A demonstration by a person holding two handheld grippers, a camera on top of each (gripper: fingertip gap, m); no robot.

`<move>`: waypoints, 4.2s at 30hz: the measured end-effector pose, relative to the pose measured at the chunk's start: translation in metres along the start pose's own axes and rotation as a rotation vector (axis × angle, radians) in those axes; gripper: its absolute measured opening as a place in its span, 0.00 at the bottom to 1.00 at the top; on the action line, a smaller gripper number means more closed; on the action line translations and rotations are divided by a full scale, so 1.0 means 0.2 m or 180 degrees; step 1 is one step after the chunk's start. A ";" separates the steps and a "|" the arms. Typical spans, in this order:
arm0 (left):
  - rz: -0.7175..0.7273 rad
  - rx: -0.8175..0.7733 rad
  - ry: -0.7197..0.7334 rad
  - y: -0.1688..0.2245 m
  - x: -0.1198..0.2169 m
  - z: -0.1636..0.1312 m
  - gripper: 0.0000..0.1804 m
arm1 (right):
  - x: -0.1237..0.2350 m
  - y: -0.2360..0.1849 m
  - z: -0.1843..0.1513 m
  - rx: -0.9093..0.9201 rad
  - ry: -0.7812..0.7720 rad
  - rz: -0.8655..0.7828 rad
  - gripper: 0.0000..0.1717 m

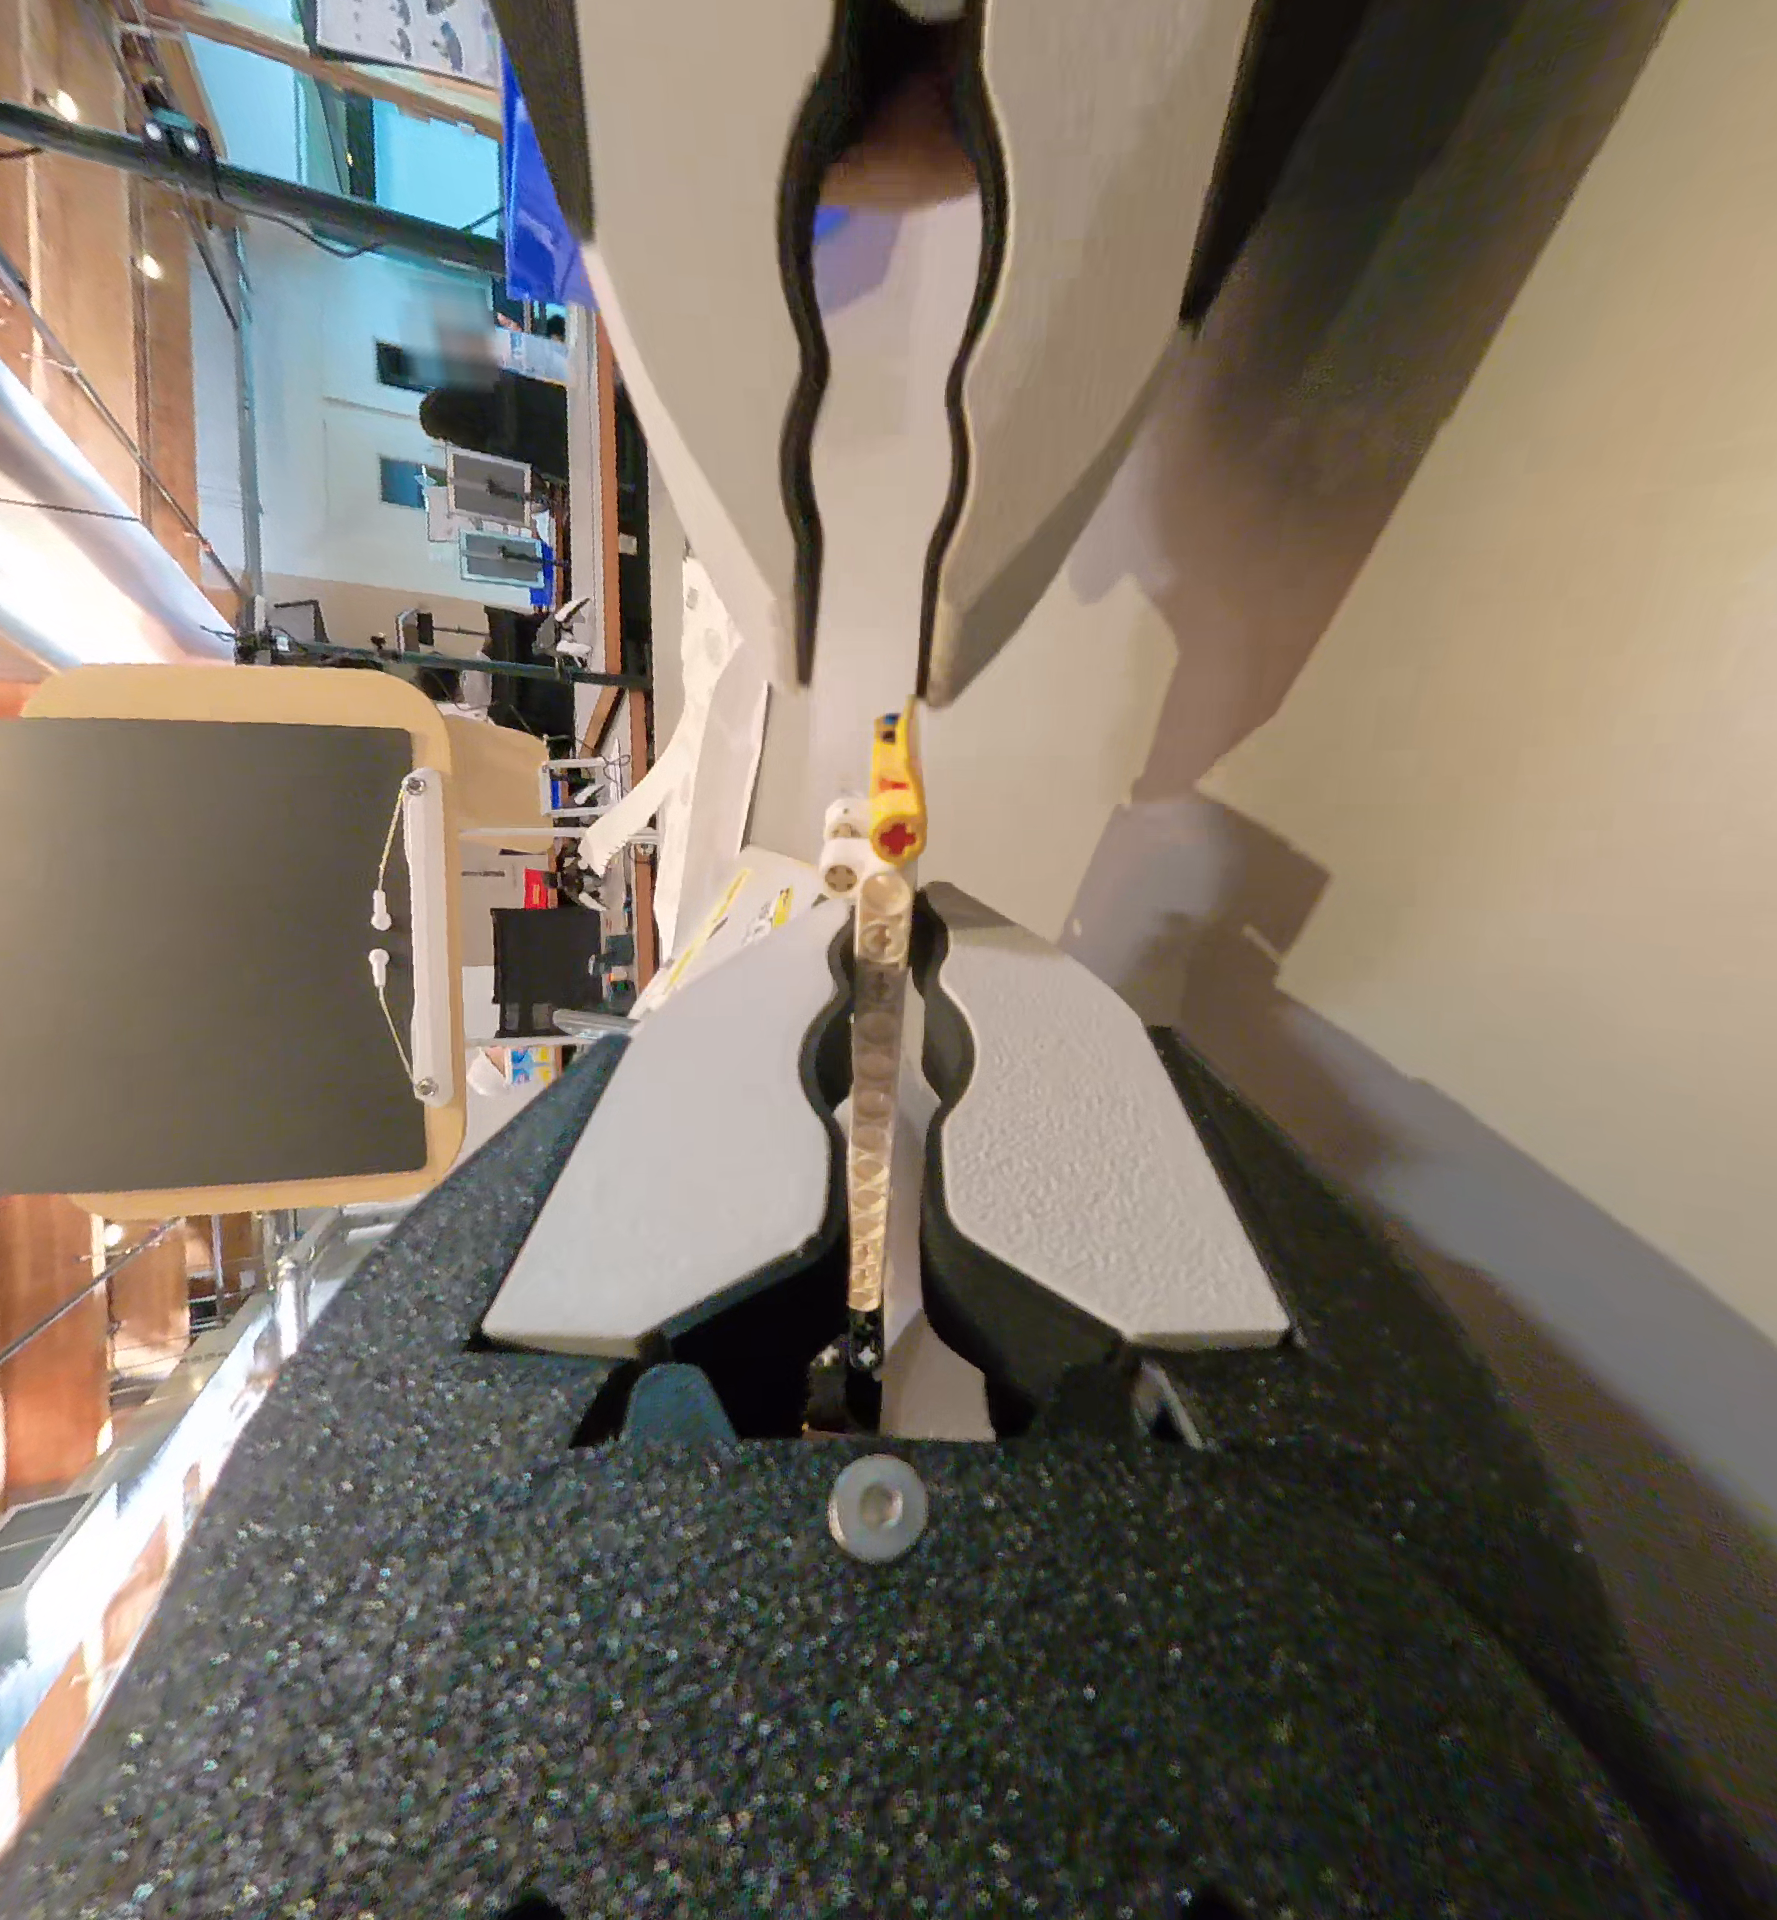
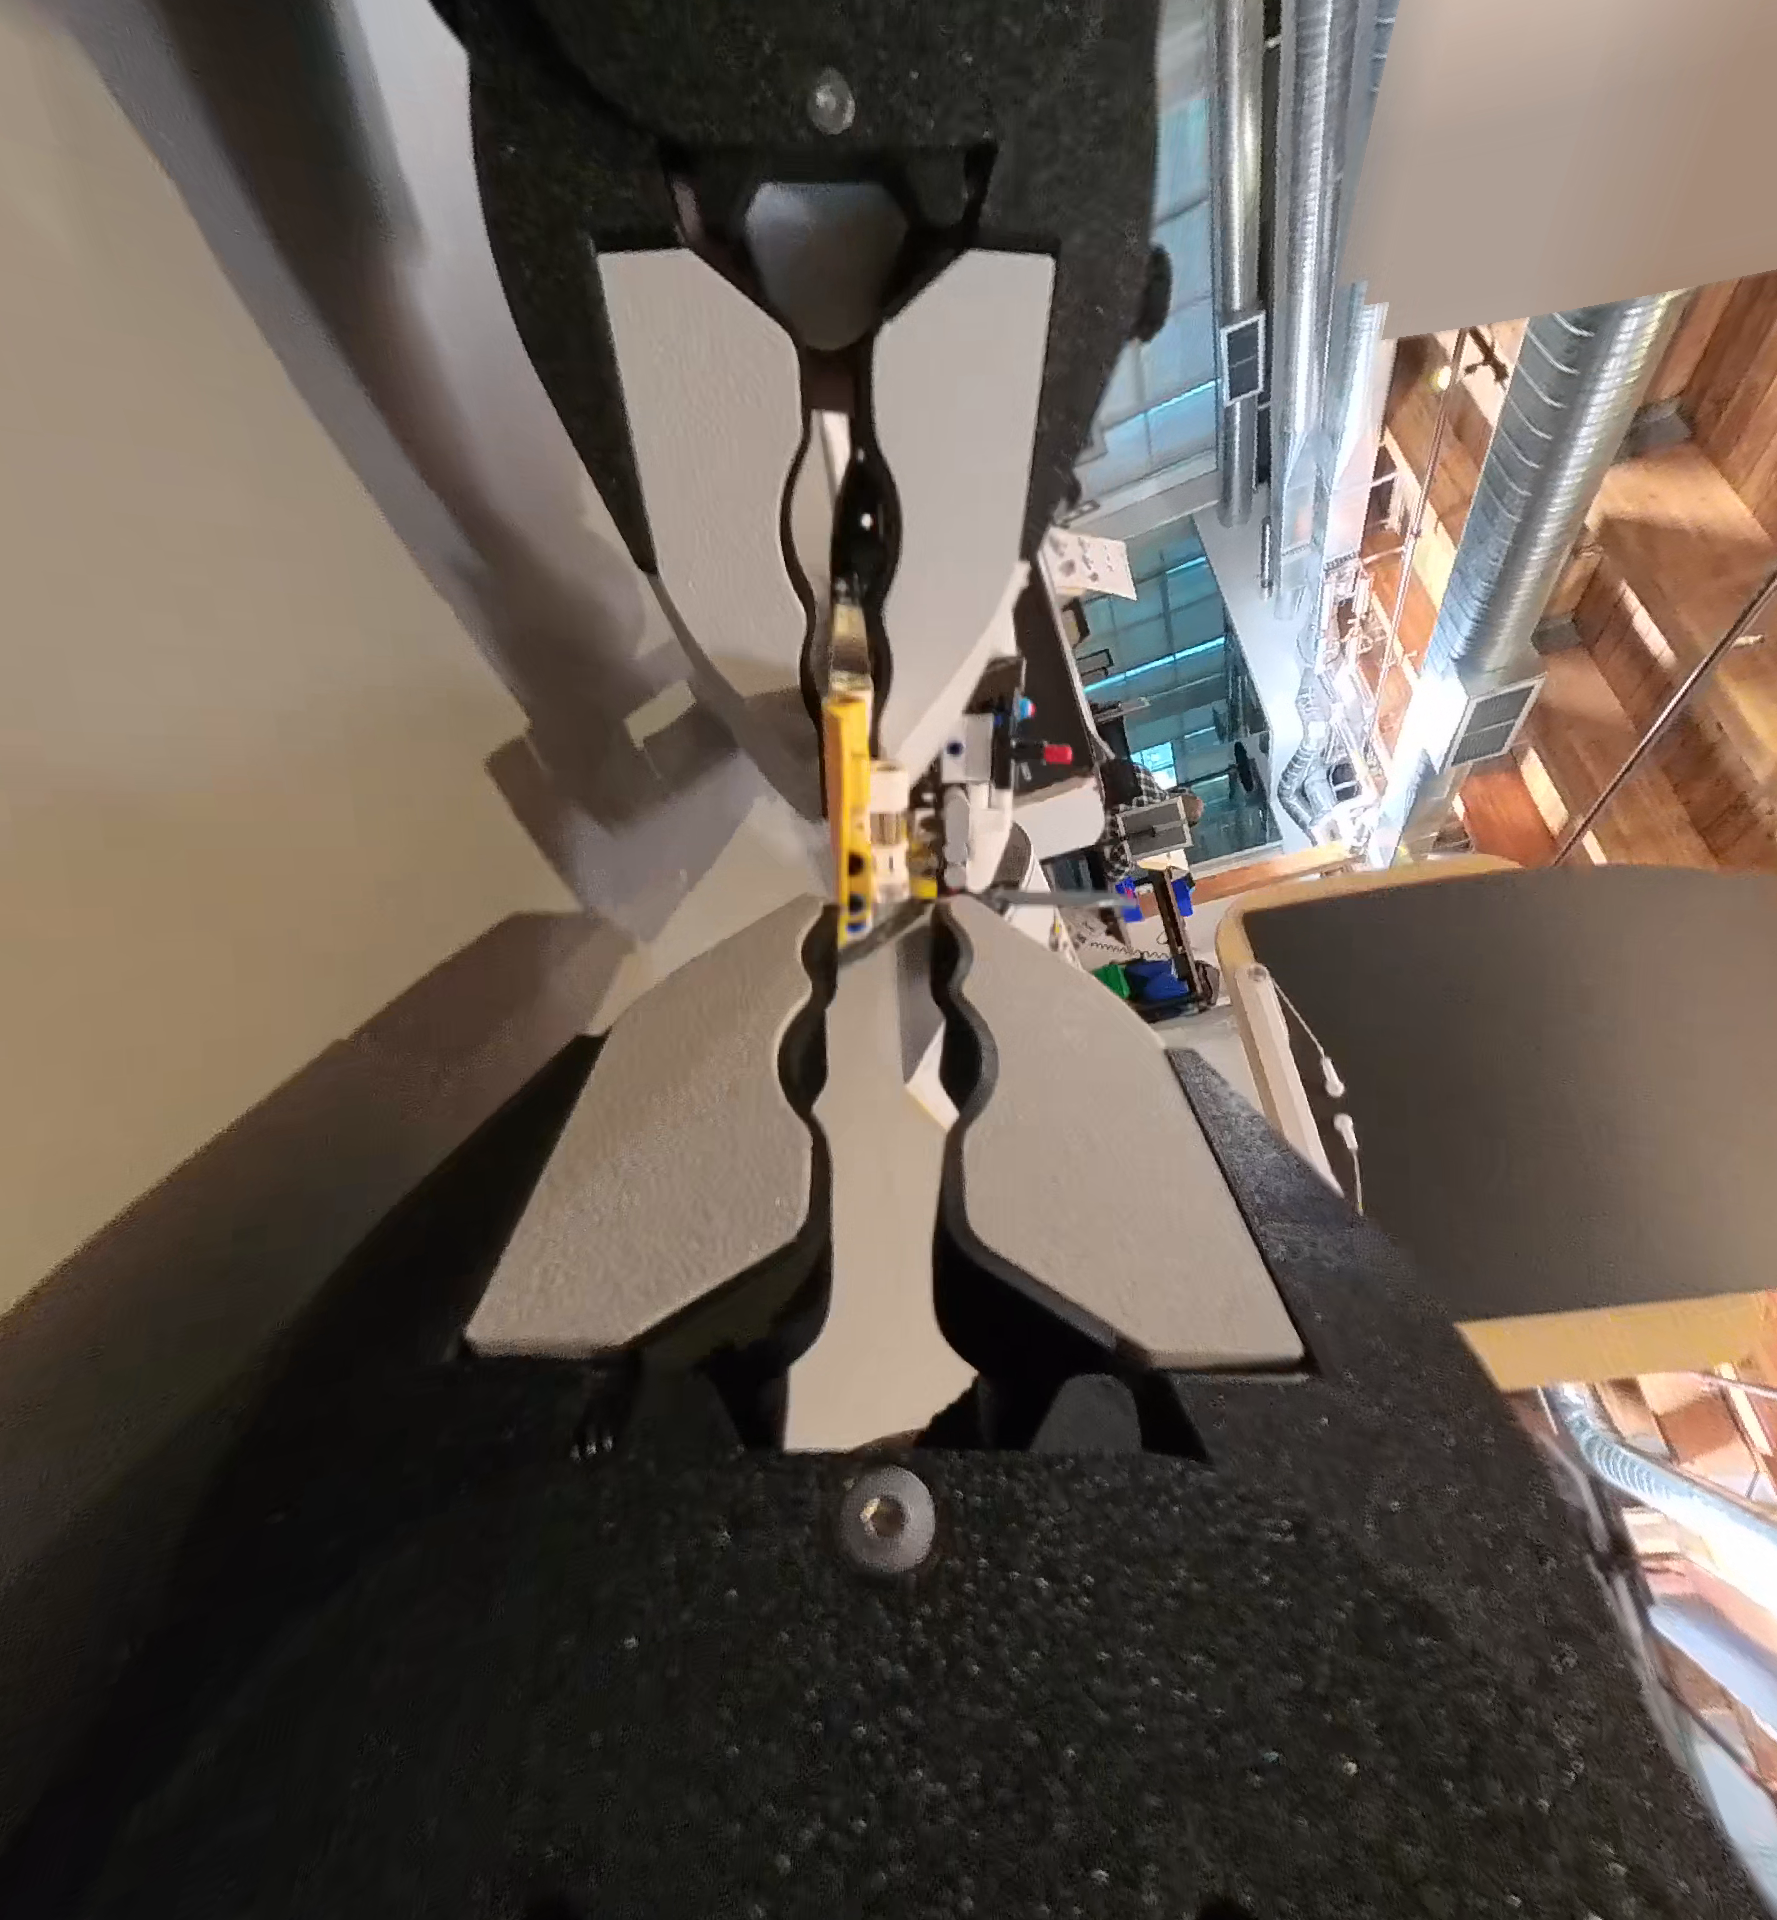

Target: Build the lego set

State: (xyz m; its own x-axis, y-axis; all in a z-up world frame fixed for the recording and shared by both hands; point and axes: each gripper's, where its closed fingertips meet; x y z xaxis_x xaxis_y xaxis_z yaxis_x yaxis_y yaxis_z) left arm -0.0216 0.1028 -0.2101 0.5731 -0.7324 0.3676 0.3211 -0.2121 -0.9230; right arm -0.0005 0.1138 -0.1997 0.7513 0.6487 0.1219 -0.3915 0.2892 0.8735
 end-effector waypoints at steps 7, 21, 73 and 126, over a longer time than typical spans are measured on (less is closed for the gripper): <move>0.0015 -0.0099 -0.0212 0.02 -0.02 -0.03 0.04 | 0.03 -0.03 -0.03 -0.0001 -0.0033 0.0129 0.09; -0.0647 -0.0571 -0.0828 0.16 -0.02 0.01 0.19 | 0.12 0.01 -0.15 -0.0359 -0.0194 0.0245 0.09; 0.0783 0.3300 0.1105 -0.91 -0.14 -0.67 0.19 | 0.04 0.20 -0.41 -0.2028 -0.0925 -0.0028 0.10; -0.0649 0.3164 0.0429 -0.25 -0.44 -0.84 0.34 | -0.75 0.52 -0.61 -0.2985 -0.0794 -0.0018 0.21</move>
State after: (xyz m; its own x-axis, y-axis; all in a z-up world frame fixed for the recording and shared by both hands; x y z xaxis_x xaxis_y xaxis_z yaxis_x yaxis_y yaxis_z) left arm -0.2154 0.0686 -0.2158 0.3676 -0.8222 0.4346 0.9182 0.2466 -0.3101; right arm -0.2190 0.1325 -0.1845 0.8032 0.5089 0.3096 -0.5710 0.8058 0.1570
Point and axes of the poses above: each gripper's, where its closed fingertips meet, x back along the fingers, z out of its top, y = z × x across the jaws, and after that the axes turned 6 degrees about -x, right-handed
